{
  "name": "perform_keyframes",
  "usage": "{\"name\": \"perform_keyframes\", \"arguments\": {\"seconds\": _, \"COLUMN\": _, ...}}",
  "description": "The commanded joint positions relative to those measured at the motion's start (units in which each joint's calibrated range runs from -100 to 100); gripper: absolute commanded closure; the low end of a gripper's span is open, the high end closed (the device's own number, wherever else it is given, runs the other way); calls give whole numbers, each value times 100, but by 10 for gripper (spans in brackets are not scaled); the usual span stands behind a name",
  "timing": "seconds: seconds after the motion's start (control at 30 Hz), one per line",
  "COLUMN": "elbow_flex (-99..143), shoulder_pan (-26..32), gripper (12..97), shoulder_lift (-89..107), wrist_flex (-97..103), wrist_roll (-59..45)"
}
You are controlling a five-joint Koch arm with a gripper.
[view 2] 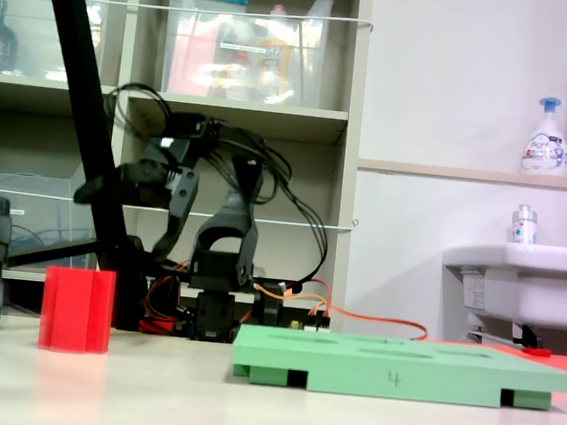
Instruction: Put the cross columnar block into the corresponding hole
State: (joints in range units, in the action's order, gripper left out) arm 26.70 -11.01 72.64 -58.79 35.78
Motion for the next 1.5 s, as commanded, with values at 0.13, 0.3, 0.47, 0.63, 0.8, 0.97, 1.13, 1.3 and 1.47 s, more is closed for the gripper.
{"name": "perform_keyframes", "arguments": {"seconds": 0.13, "elbow_flex": -507, "shoulder_pan": 93, "gripper": 272, "shoulder_lift": -616, "wrist_flex": 751, "wrist_roll": -29}}
{"name": "perform_keyframes", "arguments": {"seconds": 0.3, "elbow_flex": -716, "shoulder_pan": 112, "gripper": 273, "shoulder_lift": -1244, "wrist_flex": 963, "wrist_roll": -29}}
{"name": "perform_keyframes", "arguments": {"seconds": 0.47, "elbow_flex": -716, "shoulder_pan": 112, "gripper": 273, "shoulder_lift": -1622, "wrist_flex": 1184, "wrist_roll": -29}}
{"name": "perform_keyframes", "arguments": {"seconds": 0.63, "elbow_flex": -756, "shoulder_pan": 98, "gripper": 273, "shoulder_lift": -1943, "wrist_flex": 1310, "wrist_roll": -34}}
{"name": "perform_keyframes", "arguments": {"seconds": 0.8, "elbow_flex": -756, "shoulder_pan": 63, "gripper": 274, "shoulder_lift": -2208, "wrist_flex": 1415, "wrist_roll": -49}}
{"name": "perform_keyframes", "arguments": {"seconds": 0.97, "elbow_flex": -756, "shoulder_pan": 39, "gripper": 274, "shoulder_lift": -2487, "wrist_flex": 1570, "wrist_roll": -54}}
{"name": "perform_keyframes", "arguments": {"seconds": 1.13, "elbow_flex": -756, "shoulder_pan": 39, "gripper": 274, "shoulder_lift": -2739, "wrist_flex": 1656, "wrist_roll": -78}}
{"name": "perform_keyframes", "arguments": {"seconds": 1.3, "elbow_flex": -846, "shoulder_pan": 15, "gripper": 281, "shoulder_lift": -2962, "wrist_flex": 1781, "wrist_roll": -98}}
{"name": "perform_keyframes", "arguments": {"seconds": 1.47, "elbow_flex": -925, "shoulder_pan": -15, "gripper": 286, "shoulder_lift": -3270, "wrist_flex": 1781, "wrist_roll": -151}}
